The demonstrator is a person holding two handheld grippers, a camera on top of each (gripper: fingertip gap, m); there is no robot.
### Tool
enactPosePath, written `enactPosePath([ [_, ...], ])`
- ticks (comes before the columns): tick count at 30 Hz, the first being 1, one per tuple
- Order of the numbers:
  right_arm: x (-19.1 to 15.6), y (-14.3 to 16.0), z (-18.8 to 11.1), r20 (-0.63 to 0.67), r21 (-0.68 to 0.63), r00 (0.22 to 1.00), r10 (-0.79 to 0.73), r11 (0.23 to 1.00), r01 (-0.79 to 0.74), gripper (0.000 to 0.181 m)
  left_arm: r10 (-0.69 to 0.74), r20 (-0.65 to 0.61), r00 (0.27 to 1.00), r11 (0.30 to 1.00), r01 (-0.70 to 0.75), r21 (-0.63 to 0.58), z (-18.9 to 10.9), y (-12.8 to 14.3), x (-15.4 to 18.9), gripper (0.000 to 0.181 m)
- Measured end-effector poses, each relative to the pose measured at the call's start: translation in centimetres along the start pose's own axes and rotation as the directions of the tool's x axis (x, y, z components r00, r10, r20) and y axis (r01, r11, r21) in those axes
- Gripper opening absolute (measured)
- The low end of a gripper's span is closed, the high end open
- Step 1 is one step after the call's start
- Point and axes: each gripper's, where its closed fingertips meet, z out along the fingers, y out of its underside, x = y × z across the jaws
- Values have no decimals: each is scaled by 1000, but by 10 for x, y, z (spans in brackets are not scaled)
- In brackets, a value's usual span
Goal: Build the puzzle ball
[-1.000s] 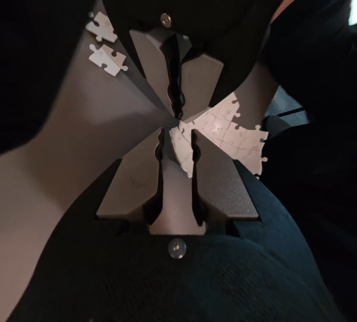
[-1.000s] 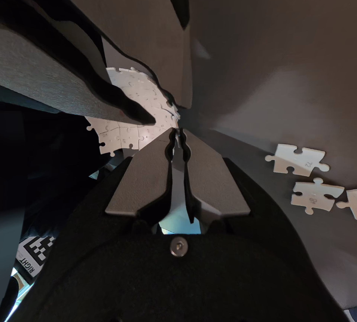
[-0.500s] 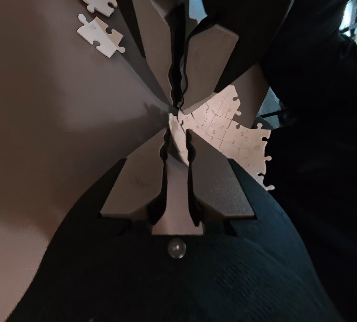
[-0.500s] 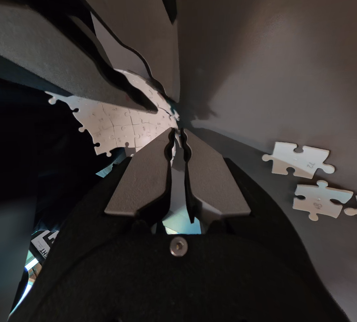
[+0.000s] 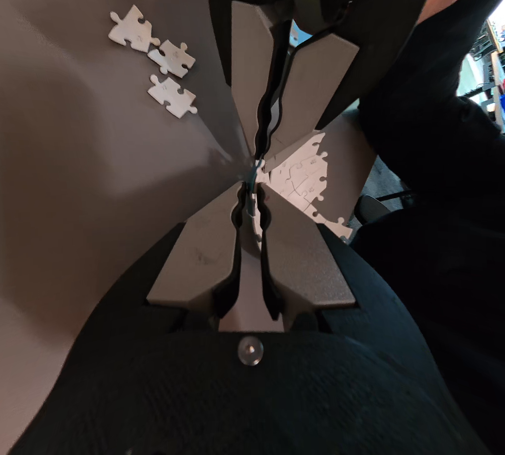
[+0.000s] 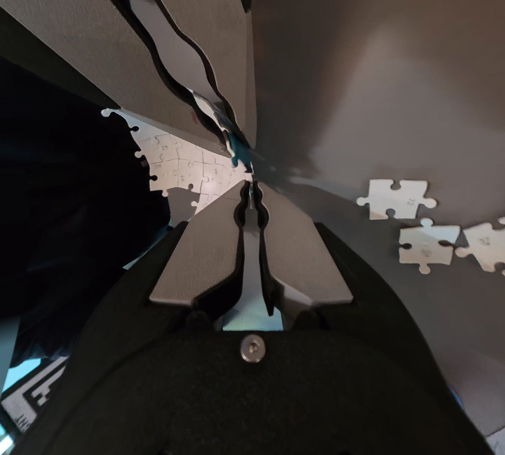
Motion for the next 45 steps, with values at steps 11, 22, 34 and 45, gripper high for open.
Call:
enactPosePath([
  [11, 6, 13, -16, -59, 280, 981, 184, 946, -160, 0, 237, -15, 971, 968, -238, -79, 15, -30, 4, 4],
  [22, 2, 35, -23, 55, 632, 964, 262, 738, -237, 0, 418, -191, 888, 865, -453, -215, 49, -35, 8, 3],
  [34, -2, 76, -82, -274, 889, 938, 212, 427, 163, 0, 425, -336, 841, 825, -512, -238, 69, -53, 15, 12],
  [45, 11, 83, -76, -250, 925, 926, 284, 353, 142, 0, 267, -265, 927, 859, -353, -370, 54, 3, 2, 11],
])
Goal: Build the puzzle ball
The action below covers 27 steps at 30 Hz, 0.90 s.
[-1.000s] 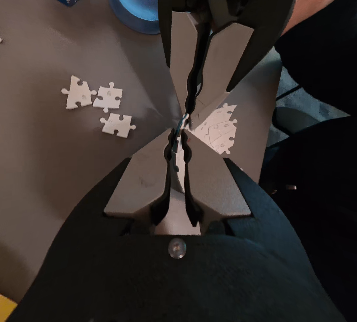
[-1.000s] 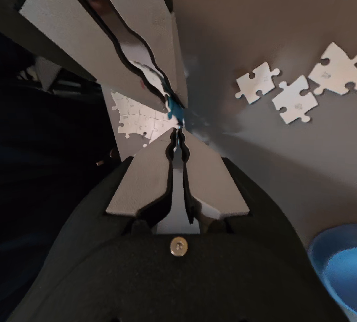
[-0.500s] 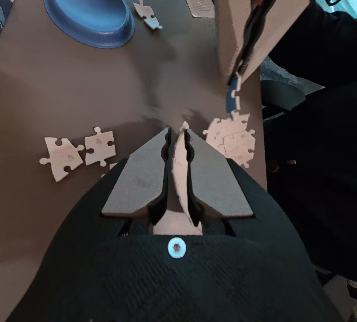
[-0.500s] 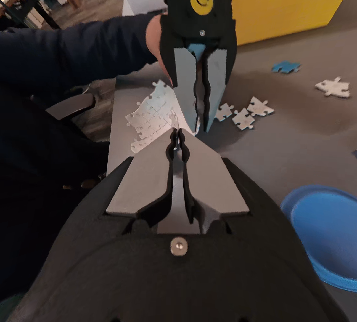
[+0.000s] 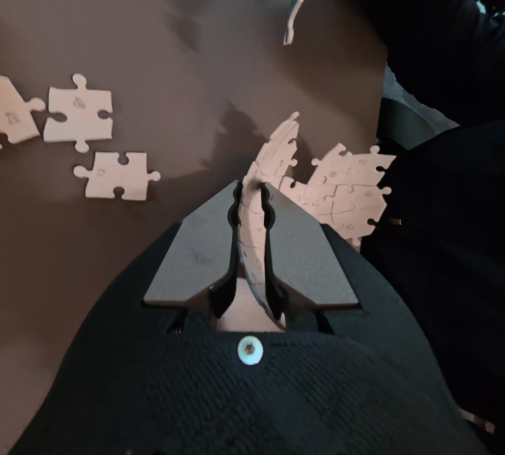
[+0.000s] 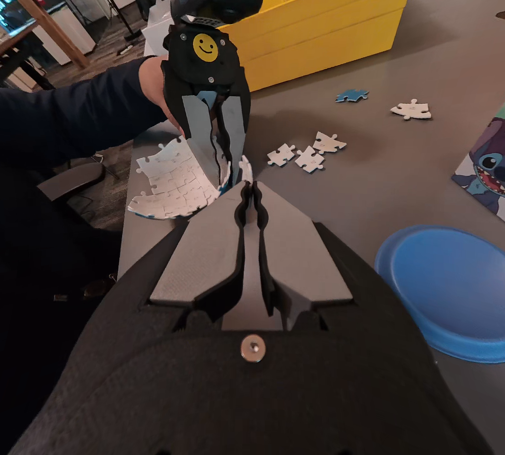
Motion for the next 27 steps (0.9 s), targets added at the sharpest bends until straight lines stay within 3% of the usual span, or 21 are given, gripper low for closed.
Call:
enactPosePath([
  [8, 6, -5, 8, 7, 30, 1000, 25, 999, -25, 0, -138, -85, 987, 976, 150, 156, -13, 0, -6, 7],
  [13, 14, -16, 19, 44, 43, 998, 48, 998, -50, 0, -155, -136, 979, 957, 182, 223, -17, -1, -10, 7],
  [18, 23, -29, 35, -7, -8, 999, -38, 999, 38, 0, -143, -148, 979, 928, 185, 322, -26, -13, -11, 4],
  [23, 34, -47, 39, -141, -34, 974, -176, 984, 173, 0, -153, -103, 983, 901, 181, 394, -33, -21, -22, 4],
  [27, 33, -49, 31, -183, 14, 968, -172, 984, 178, 0, -146, -21, 989, 881, 139, 453, -41, -27, -30, 4],
])
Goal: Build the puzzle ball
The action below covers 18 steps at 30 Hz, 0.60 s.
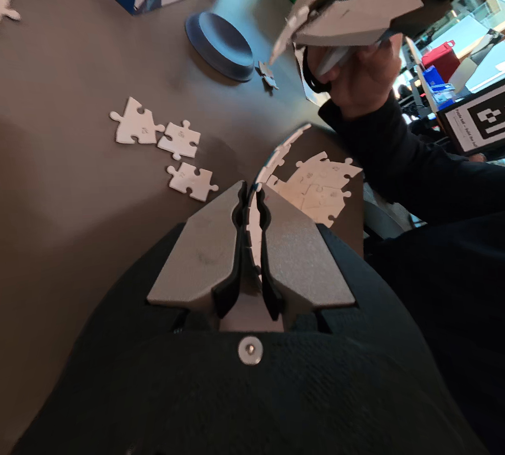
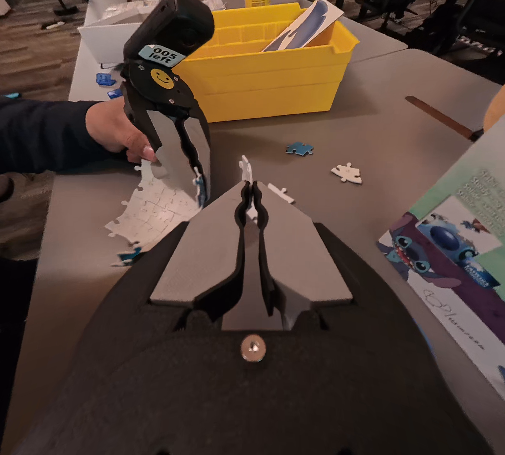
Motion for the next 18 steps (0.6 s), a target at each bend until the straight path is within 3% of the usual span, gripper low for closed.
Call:
enactPosePath([
  [5, -13, 5, -10, 96, -6, 987, 128, 992, -128, 0, 25, 85, 996, 997, -30, 64, -10, -12, -11, 5],
  [9, -25, 3, -11, 150, -30, 978, 147, 989, -144, 0, 14, 90, 996, 997, -21, 77, -12, -14, -12, 5],
  [14, -28, 15, -5, 140, -143, 984, 109, 986, -89, 0, 15, 100, 995, 997, -23, 77, -12, -14, -13, 5],
  [18, -35, 12, -4, 159, -321, 979, 129, 944, -72, 0, 15, 102, 995, 996, -24, 81, -13, -15, -14, 5],
])
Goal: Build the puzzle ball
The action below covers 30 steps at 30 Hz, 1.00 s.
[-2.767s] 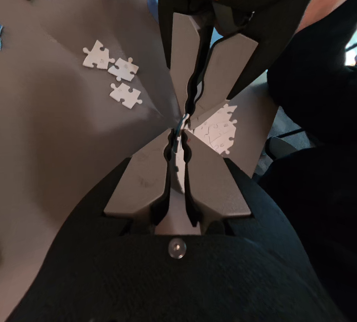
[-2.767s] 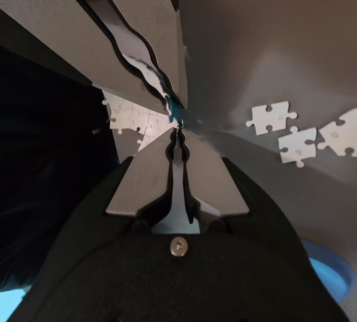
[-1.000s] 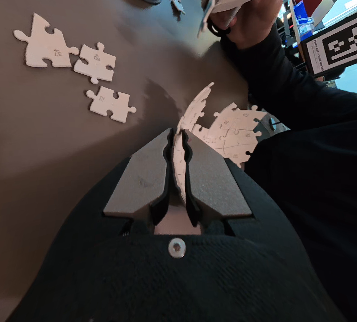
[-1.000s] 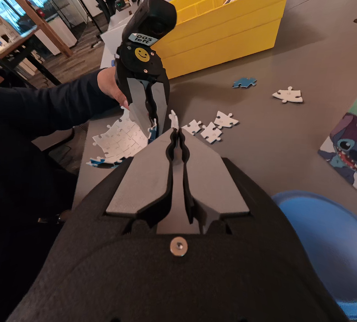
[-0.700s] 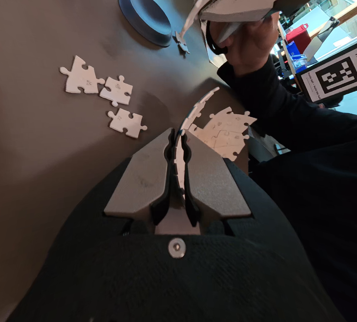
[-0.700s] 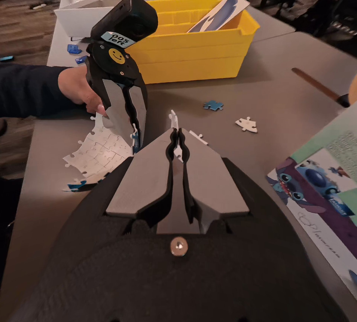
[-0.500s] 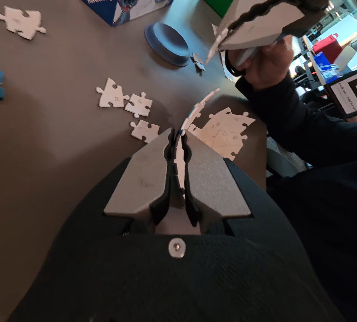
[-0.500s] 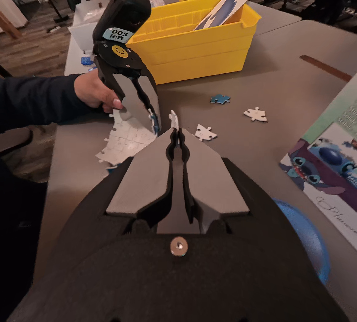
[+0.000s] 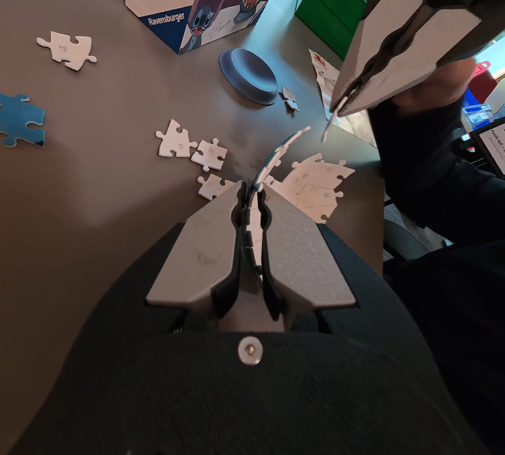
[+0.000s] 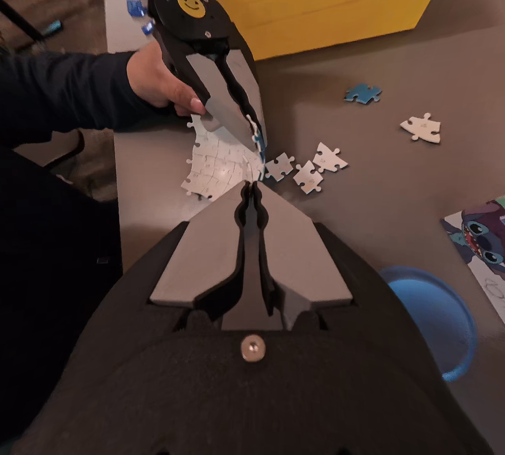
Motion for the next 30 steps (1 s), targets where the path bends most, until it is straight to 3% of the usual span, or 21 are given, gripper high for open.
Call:
enactPosePath([
  [5, -17, -1, 14, 14, -277, 999, 39, 960, -33, 0, -5, 0, 1000, 1000, 5, 19, -4, -4, 0, 6],
  [11, -12, 12, 34, -47, -442, 996, 72, 893, -85, 0, -8, -3, 1000, 1000, 8, 19, -5, -4, 0, 7],
  [15, 2, 15, 33, -116, -460, 989, 94, 877, -137, 0, -3, 8, 1000, 1000, 3, 6, -4, -1, -2, 6],
  [30, 12, 25, 51, -83, -471, 974, 209, 853, -223, 0, -55, 33, 998, 998, 55, 16, -5, -2, -7, 8],
])
